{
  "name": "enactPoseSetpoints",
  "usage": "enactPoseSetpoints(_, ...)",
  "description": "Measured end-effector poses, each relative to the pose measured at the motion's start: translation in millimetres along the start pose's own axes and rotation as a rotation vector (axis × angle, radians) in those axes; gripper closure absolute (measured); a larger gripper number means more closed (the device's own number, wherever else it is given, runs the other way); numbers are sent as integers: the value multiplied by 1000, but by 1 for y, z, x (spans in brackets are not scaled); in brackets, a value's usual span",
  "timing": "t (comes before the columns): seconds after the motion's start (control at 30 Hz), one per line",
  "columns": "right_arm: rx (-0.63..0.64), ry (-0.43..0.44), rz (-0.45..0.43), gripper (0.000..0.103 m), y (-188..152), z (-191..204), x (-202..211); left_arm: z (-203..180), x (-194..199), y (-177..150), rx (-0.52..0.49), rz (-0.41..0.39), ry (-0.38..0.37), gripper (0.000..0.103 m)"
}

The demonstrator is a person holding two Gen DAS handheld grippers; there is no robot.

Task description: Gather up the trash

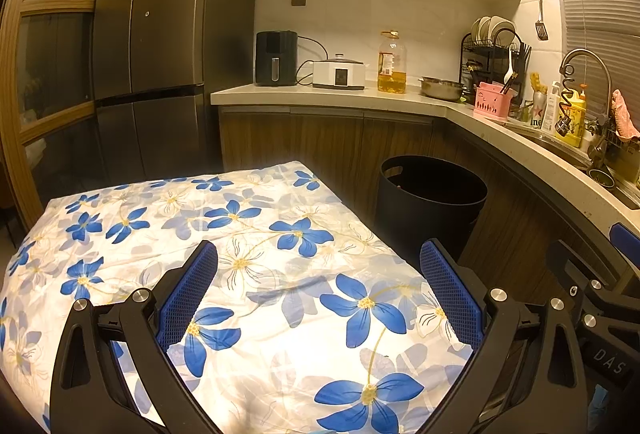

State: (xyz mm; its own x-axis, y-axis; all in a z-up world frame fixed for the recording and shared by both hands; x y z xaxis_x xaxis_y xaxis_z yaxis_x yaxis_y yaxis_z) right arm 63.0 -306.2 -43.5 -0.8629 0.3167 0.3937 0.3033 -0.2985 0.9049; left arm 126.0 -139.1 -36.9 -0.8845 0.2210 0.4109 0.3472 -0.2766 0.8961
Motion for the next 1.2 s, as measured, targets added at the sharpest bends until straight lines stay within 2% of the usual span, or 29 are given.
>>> enactPoseSetpoints(1.2, -1, 1, -1, 6, -1, 1, 1, 2, 1, -2, 4, -3, 0, 6)
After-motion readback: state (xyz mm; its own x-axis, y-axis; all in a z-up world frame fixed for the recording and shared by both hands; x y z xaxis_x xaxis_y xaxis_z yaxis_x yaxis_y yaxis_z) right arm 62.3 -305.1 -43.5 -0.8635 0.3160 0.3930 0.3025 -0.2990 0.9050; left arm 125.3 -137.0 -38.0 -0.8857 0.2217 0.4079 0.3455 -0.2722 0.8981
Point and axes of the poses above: each gripper's, at about its wrist camera, not at the fingertips, and x roughly against the way its jaws point, z to its left, y to its top, the point moved 9 cm from there along -x, roughly the way its jaws point, and after that the axes turned 12 degrees about -x, right-handed, at the moved point
